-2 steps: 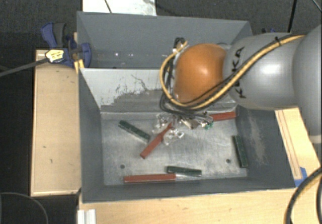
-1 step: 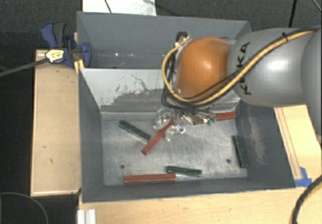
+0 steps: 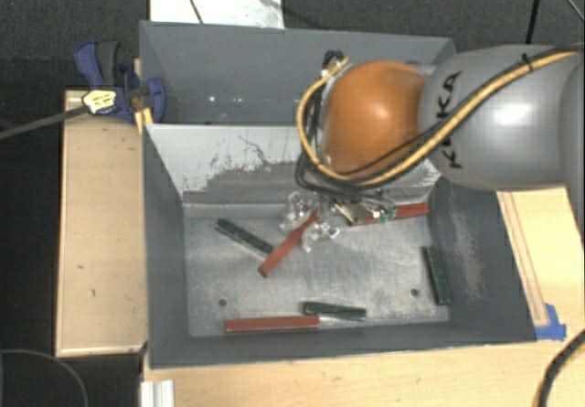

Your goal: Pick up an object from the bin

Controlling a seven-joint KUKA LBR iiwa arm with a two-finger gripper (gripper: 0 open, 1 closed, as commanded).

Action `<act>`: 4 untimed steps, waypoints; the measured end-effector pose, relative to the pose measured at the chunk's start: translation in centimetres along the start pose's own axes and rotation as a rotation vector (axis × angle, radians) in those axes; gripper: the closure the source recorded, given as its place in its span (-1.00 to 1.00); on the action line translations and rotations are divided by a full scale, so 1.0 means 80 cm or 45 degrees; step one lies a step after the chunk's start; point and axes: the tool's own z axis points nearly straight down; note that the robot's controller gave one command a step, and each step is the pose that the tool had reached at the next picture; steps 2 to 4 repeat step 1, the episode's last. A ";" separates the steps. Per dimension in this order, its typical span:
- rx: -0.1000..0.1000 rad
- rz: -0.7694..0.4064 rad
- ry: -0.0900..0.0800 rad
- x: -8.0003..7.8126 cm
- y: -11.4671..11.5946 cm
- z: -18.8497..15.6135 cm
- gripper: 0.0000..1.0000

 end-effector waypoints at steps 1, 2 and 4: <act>-0.003 0.001 0.005 0.001 0.001 -0.015 1.00; -0.003 0.001 0.005 0.001 0.001 -0.015 1.00; -0.003 0.001 0.005 0.001 0.001 -0.015 1.00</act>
Offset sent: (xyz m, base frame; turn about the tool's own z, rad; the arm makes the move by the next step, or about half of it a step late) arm 0.0000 0.0000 0.0504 0.0000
